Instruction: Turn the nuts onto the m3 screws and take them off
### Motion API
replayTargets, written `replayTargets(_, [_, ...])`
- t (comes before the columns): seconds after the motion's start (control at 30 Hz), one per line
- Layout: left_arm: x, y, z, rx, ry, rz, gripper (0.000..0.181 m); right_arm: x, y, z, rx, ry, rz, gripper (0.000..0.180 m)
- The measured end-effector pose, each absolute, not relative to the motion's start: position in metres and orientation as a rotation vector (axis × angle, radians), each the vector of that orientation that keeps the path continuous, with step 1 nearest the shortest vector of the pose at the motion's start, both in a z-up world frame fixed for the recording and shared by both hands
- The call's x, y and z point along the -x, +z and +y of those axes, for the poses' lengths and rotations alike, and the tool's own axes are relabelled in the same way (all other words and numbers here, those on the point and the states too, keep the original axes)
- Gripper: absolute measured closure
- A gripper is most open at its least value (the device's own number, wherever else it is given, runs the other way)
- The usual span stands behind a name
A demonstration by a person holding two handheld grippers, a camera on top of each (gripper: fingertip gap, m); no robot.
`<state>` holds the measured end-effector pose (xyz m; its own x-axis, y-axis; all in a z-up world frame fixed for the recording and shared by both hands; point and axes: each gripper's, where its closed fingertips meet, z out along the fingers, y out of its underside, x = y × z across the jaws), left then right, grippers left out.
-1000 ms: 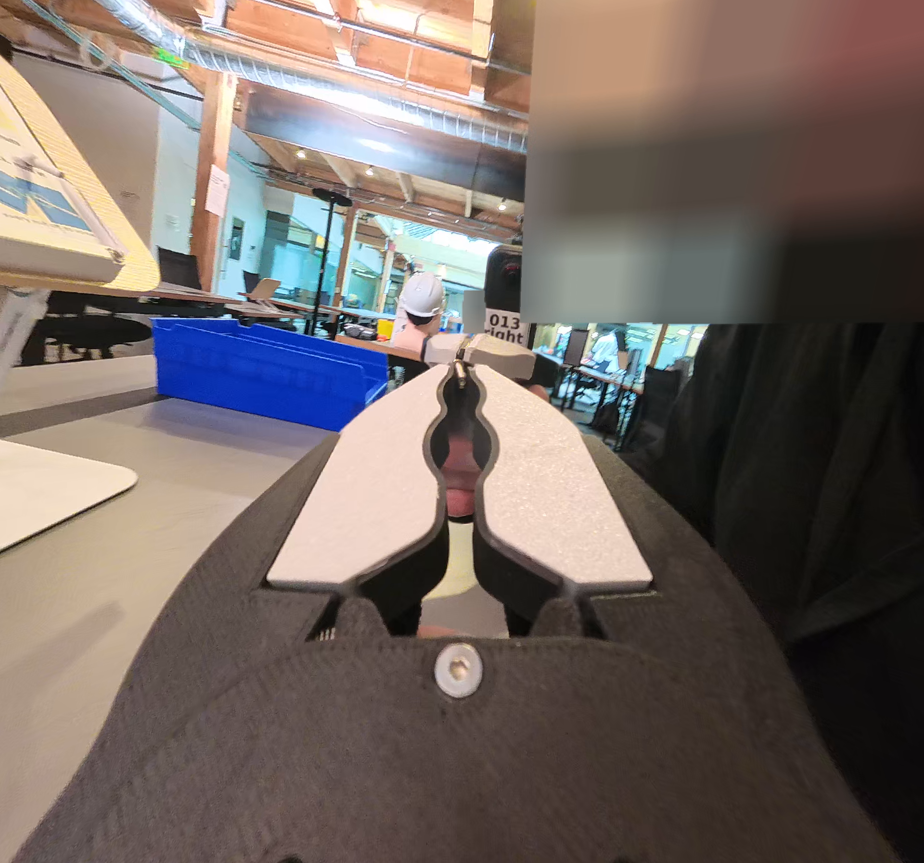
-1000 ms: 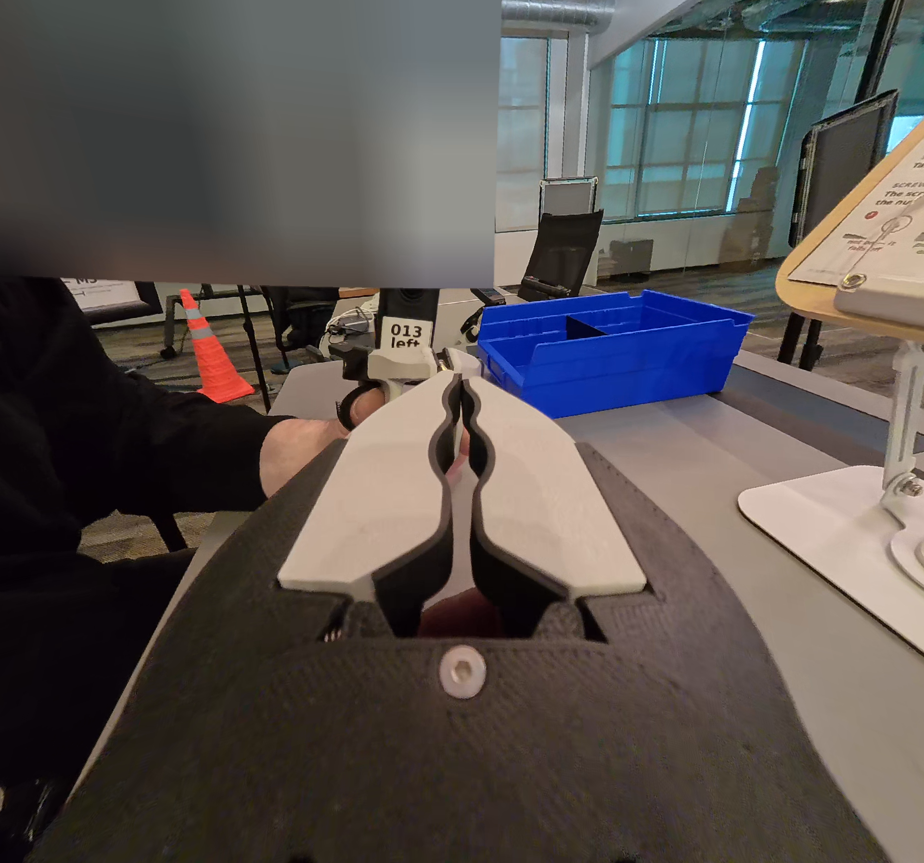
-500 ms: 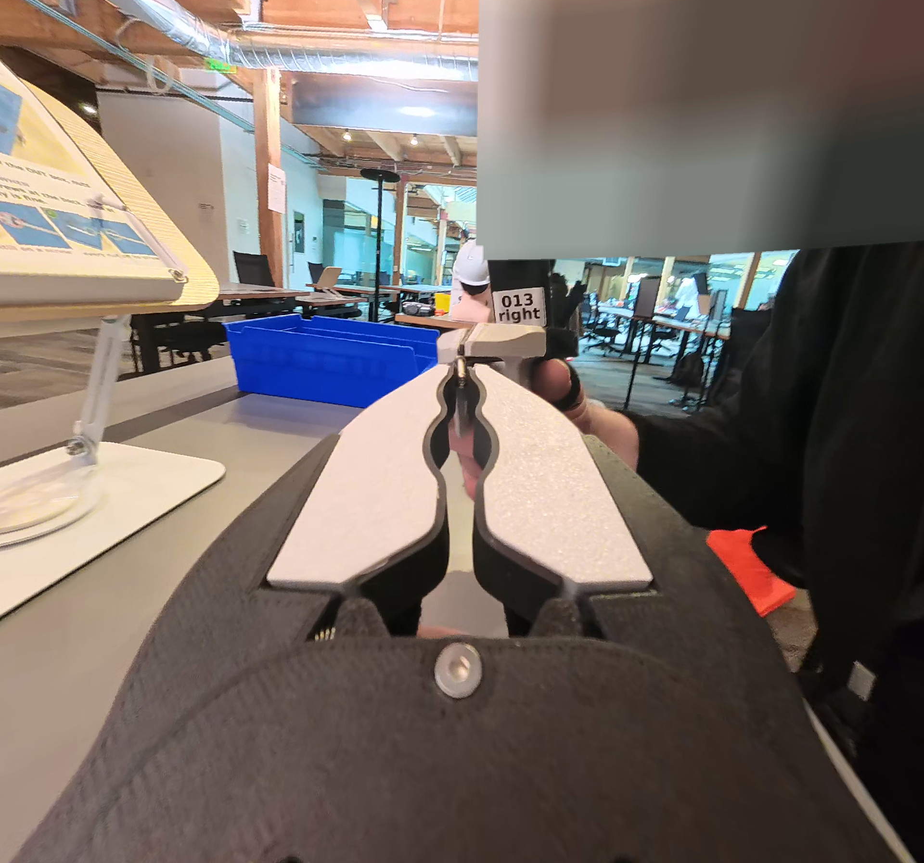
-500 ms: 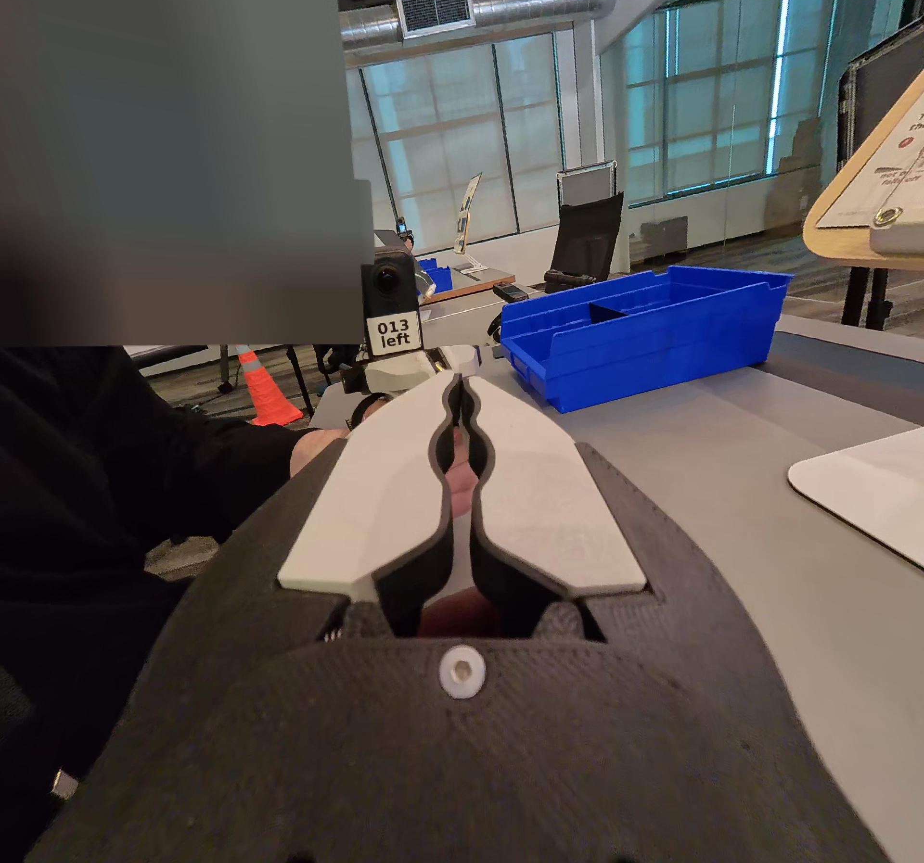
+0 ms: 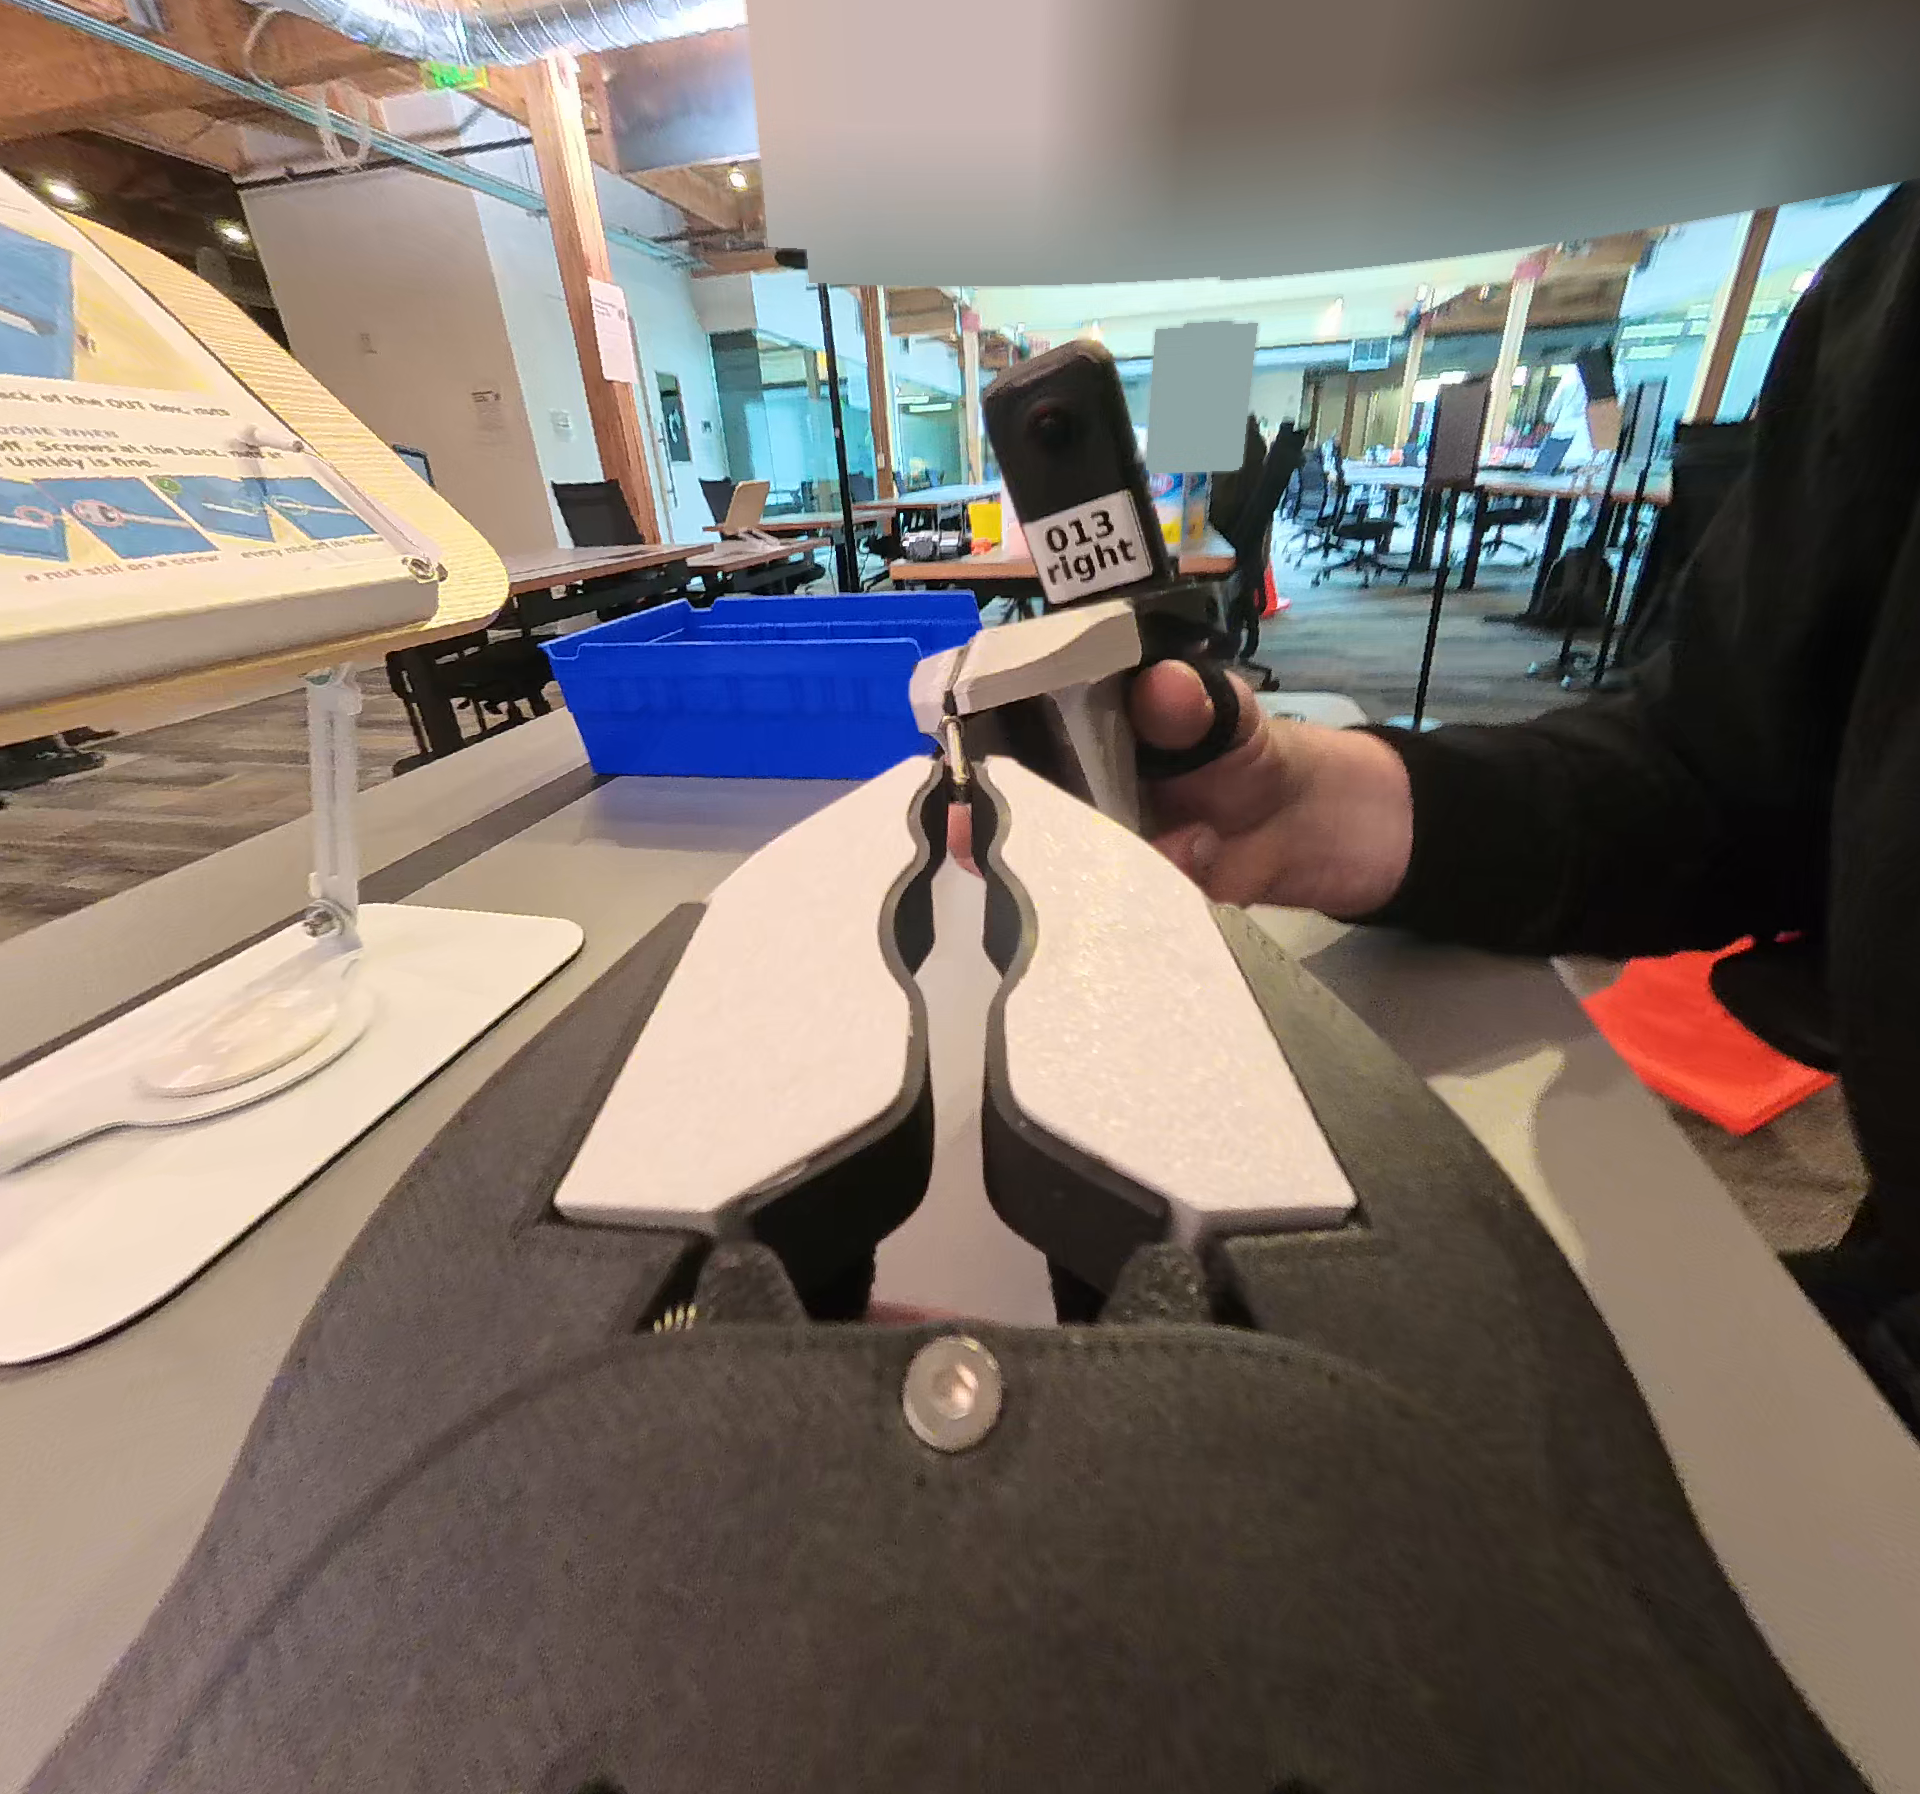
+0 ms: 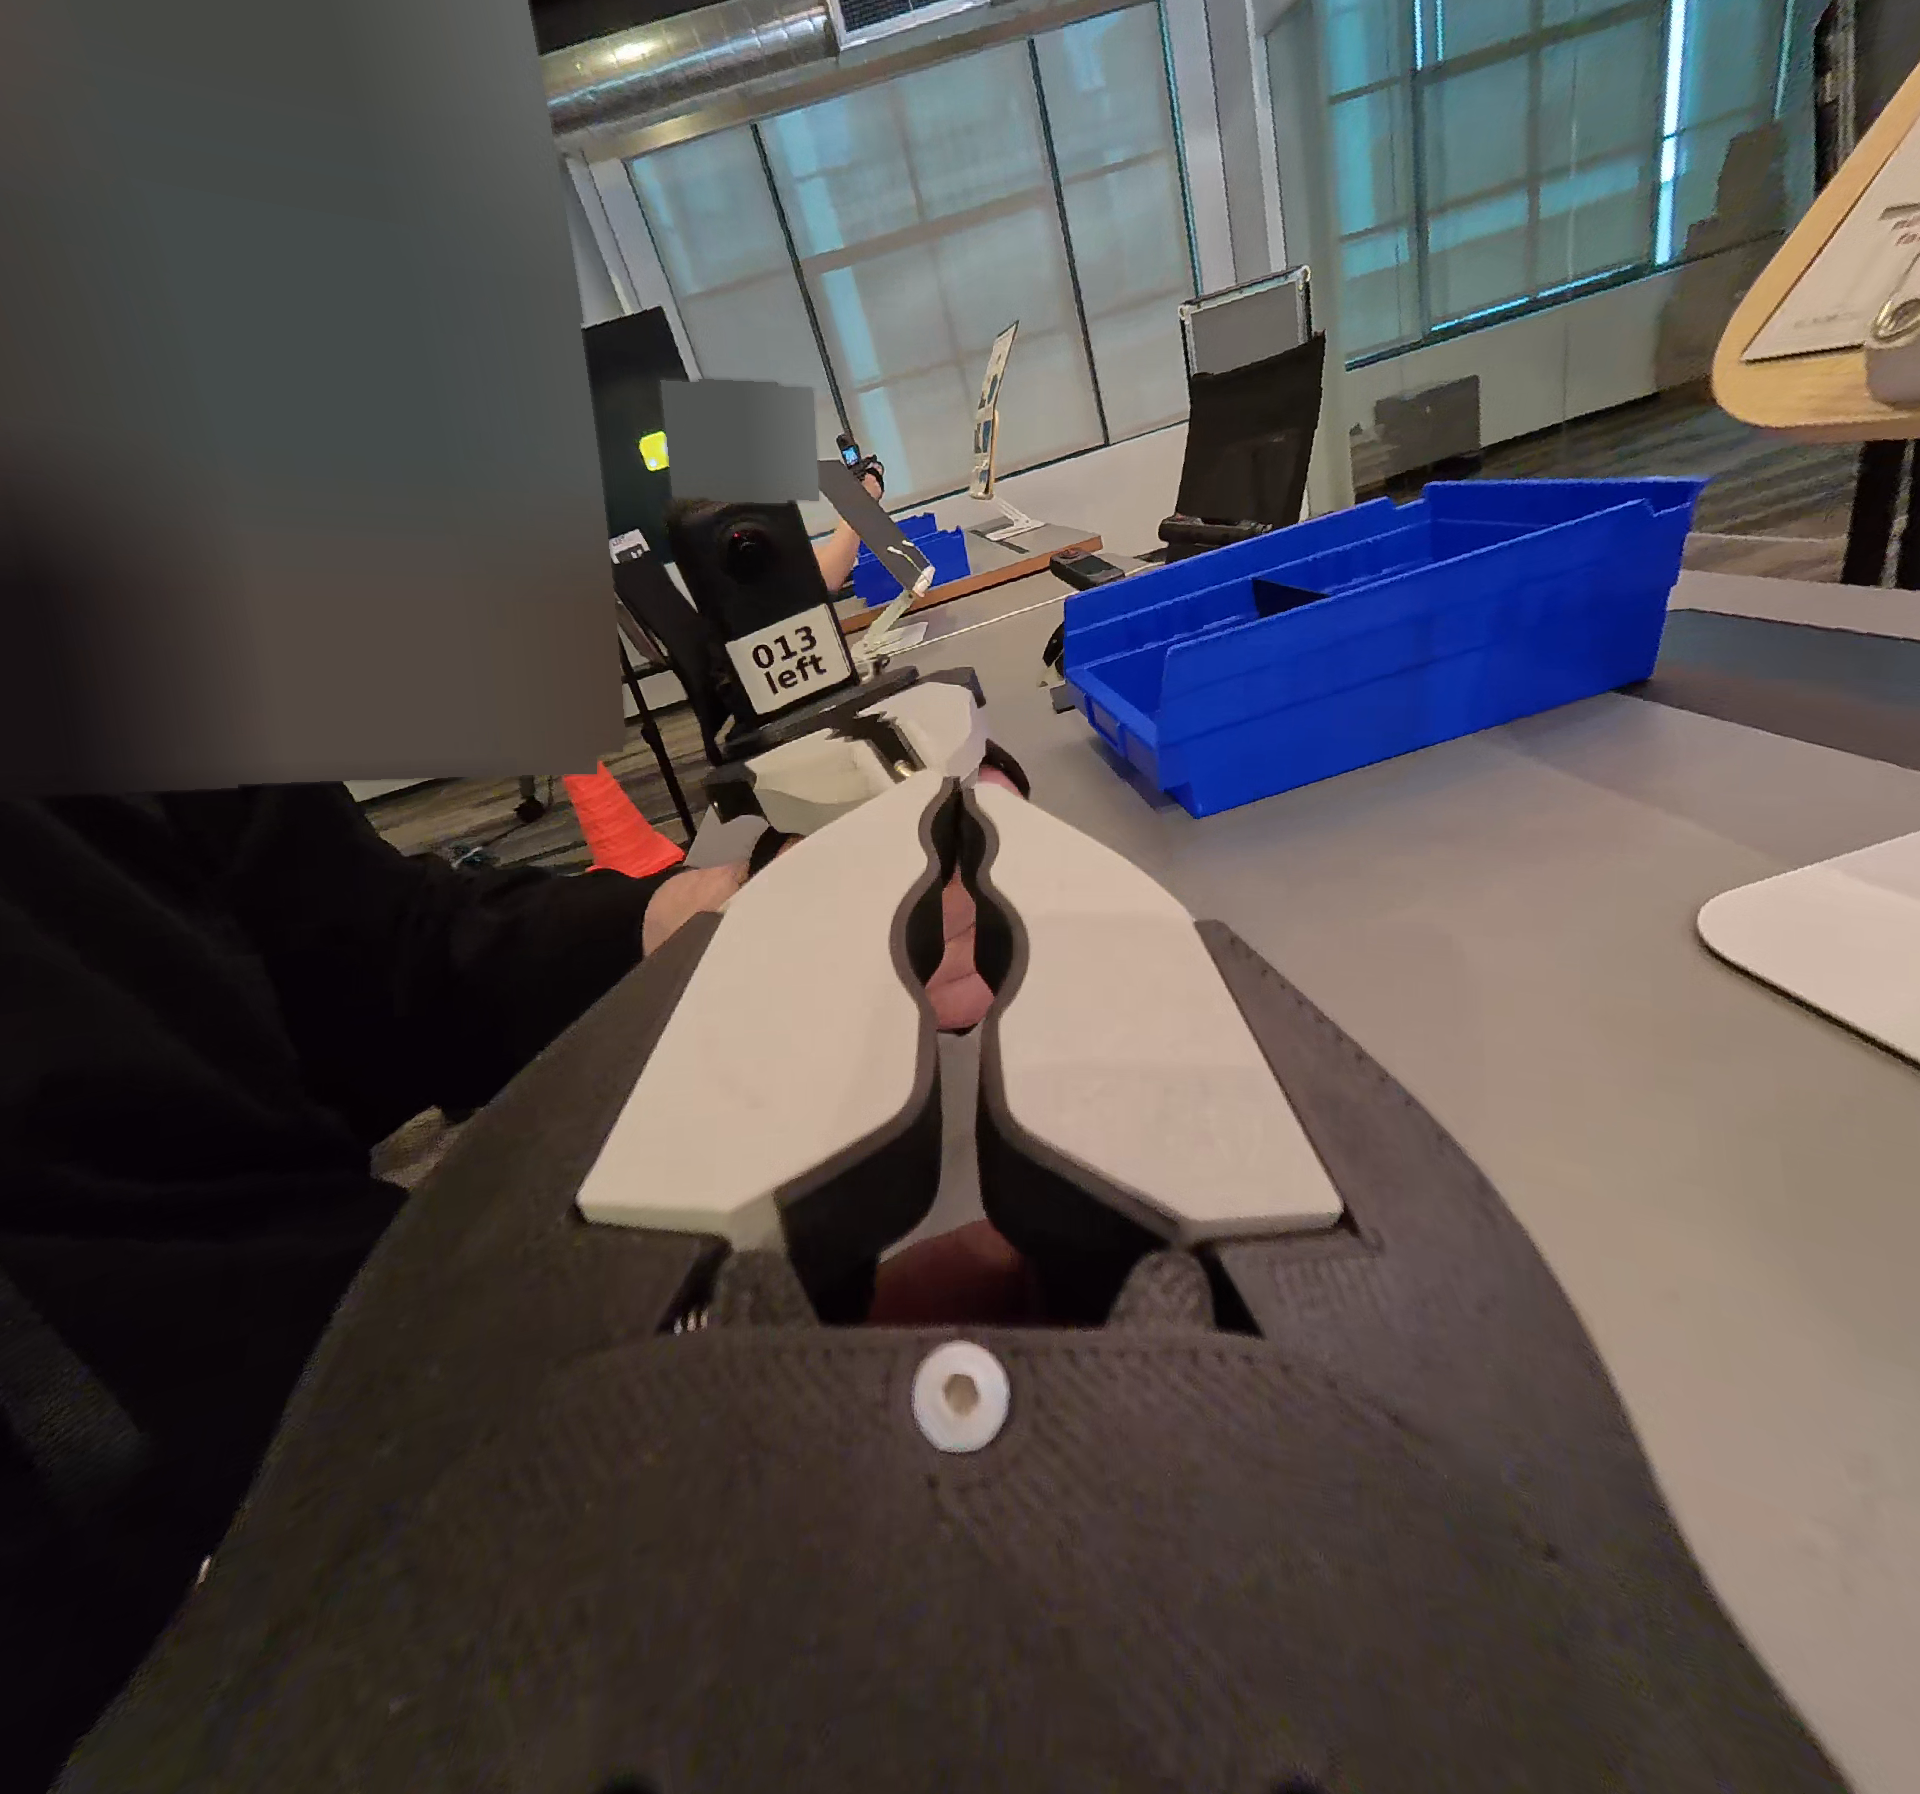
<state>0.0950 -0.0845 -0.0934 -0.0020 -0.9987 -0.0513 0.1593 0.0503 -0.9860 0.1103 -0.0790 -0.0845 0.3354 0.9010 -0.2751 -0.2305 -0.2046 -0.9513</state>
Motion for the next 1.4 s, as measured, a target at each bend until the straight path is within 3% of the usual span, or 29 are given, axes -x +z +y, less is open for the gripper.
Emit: replayTargets(1.4, [-0.097,-0.116,-0.076,1.055,-0.939,1.273,0.177,-0.113,-0.101,-0.071,1.477,1.387,-0.574,0.180])
